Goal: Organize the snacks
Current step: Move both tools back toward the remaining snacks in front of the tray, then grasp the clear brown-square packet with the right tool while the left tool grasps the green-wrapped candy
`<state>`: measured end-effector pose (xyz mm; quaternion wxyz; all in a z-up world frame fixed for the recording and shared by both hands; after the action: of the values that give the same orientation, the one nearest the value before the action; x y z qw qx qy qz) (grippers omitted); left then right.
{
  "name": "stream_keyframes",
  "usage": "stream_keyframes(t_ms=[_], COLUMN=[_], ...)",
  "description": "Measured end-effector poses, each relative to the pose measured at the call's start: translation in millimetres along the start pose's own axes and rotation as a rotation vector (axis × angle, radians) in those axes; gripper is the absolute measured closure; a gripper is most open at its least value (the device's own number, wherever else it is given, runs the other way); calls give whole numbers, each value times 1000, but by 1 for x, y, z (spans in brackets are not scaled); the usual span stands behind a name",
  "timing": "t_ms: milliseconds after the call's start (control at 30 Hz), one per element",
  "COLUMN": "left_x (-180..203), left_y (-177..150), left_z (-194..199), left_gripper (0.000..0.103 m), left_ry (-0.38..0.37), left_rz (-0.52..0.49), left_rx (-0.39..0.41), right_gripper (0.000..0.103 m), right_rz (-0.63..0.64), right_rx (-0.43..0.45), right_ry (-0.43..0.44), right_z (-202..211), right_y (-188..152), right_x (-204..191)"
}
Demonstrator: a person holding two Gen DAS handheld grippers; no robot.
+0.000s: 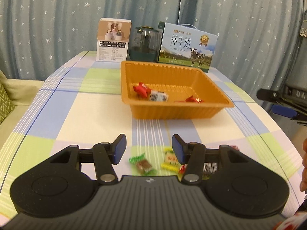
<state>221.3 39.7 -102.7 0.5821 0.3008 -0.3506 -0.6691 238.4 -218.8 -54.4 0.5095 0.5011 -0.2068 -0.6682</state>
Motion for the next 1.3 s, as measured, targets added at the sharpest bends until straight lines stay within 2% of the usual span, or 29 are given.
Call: stream_keyframes(t_ms=[333, 600, 633, 667, 733, 1067, 1200, 1300], left_x=[5, 14, 14, 14, 13, 12, 12, 12], left_y=[-34, -41, -42, -42, -43, -44, -44, -45], left_z=[11, 6, 5, 5, 4, -3, -4, -6], left_gripper=[54, 54, 54, 54, 54, 54, 54, 54], left_ry=[-11, -16, -15, -15, -14, -12, -11, -9], left_rz=[0, -30, -32, -30, -27, -17, -17, -15], left_rx=[-53, -75, -75, -77, -82, -93, -94, -96], right_gripper=[28, 28, 34, 44, 51, 66, 70, 79], right_rz=[54, 95, 96, 106, 127, 176, 211, 228], right_rx=[-91, -178, -186, -197, -207, -213, -222, -223], right_ry=[-70, -93, -88, -92, -110, -156, -164, -159], right_z=[27, 12, 9, 5, -2, -16, -20, -21], right_y=[-56, -84, -86, -87, -91, -95, -100, -103], right_x=[36, 40, 38, 37, 37, 41, 38, 35])
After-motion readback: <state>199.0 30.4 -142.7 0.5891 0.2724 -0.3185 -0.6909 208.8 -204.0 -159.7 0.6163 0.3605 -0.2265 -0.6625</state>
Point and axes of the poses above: each gripper's, at about its wrist camera, not at the fingertips, and z roughly against the way its jaws point, x to its right, y to its top, the point moved 6 cm from there along -z, roughly the way its jaws point, and after that the axes turned 10 degrees about -z, right-handed, at the moved point
